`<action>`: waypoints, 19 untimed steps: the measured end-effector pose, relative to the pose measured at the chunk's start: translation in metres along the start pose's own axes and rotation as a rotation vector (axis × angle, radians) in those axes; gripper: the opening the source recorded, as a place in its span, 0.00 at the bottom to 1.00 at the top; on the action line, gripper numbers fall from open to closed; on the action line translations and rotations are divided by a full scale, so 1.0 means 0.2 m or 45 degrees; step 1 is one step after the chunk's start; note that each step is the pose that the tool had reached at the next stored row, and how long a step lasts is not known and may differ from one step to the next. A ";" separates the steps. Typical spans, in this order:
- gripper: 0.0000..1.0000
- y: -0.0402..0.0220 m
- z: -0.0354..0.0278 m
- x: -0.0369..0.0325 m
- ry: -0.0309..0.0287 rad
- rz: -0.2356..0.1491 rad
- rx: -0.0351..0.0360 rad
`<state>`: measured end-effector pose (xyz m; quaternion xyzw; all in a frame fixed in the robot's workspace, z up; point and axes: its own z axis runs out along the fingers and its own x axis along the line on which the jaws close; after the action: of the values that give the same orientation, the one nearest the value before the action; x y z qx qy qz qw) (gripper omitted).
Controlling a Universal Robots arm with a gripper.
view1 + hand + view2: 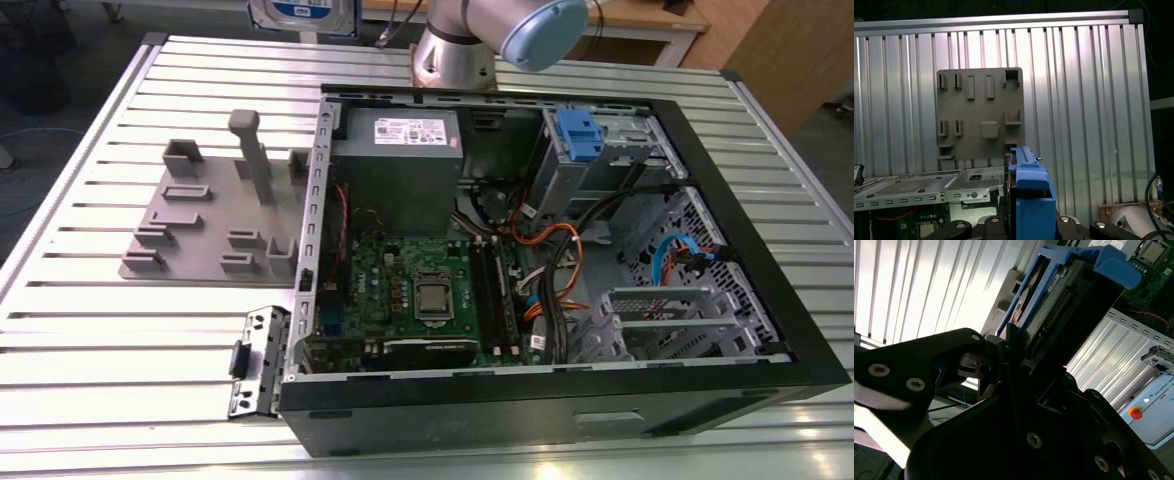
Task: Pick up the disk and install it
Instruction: 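Pick up the disk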
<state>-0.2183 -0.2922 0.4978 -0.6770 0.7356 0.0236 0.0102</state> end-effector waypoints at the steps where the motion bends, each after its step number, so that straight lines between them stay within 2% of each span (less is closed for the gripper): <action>1: 0.36 -0.006 0.000 0.001 0.0000 0.000 0.0000; 19: 0.36 -0.101 -0.002 0.011 0.0001 0.000 -0.0001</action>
<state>-0.1984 -0.2961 0.4976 -0.6770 0.7356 0.0236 0.0101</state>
